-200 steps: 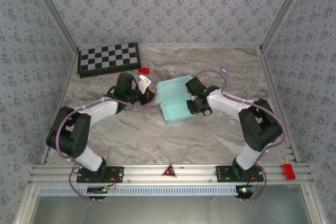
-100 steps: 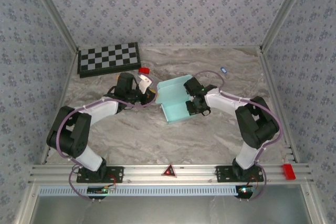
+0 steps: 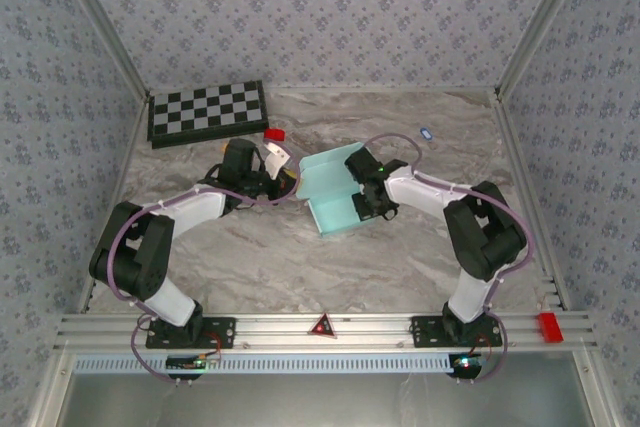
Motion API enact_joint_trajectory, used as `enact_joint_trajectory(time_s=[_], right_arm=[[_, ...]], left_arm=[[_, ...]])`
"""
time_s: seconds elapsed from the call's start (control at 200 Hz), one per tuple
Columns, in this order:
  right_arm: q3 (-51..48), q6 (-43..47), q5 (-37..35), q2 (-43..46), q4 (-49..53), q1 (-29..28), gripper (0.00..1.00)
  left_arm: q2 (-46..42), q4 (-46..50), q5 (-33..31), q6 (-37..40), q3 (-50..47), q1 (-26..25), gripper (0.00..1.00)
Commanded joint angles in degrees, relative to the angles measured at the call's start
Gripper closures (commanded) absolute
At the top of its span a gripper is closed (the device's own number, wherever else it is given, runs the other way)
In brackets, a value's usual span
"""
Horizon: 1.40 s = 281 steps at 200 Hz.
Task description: Fold the paper box
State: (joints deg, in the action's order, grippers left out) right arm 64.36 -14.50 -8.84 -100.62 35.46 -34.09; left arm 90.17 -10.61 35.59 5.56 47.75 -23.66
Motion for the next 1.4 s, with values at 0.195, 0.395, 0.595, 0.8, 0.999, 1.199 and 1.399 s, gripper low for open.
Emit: enact_joint_trajectory(time_s=[0.195, 0.395, 0.595, 0.8, 0.999, 1.199, 1.399], right_arm=[[2.9, -0.4, -10.2, -4.6, 10.5, -1.2, 0.93], [3.5, -2.3, -13.5, -5.9, 12.0, -2.1, 0.93], [3.4, -3.3, -15.3, -7.0, 12.6, -3.0, 0.92], [3.5, -4.5, -17.1, -8.4, 13.7, -3.7, 0.92], [5.7, -5.2, -16.4, -7.9, 13.4, -3.6, 0.92], [5.7, -5.6, -13.5, -4.0, 10.6, -3.6, 0.88], [4.7, -6.1, -10.2, -0.4, 7.5, -3.6, 0.76]], left_arm=[[0.1, 0.8, 0.9, 2.2, 2.4, 0.3, 1.0], [0.3, 1.2, 0.8, 2.5, 2.9, 0.3, 1.0], [0.6, 1.5, 1.1, 2.7, 3.5, 0.3, 1.0], [0.8, 1.7, 1.3, 2.8, 3.8, 0.3, 1.0], [1.0, 1.9, 1.4, 3.1, 4.1, 0.3, 1.0], [1.2, 2.1, 1.8, 3.7, 4.3, 0.3, 1.0], [1.7, 2.2, 2.1, 3.8, 4.8, 0.3, 1.0]])
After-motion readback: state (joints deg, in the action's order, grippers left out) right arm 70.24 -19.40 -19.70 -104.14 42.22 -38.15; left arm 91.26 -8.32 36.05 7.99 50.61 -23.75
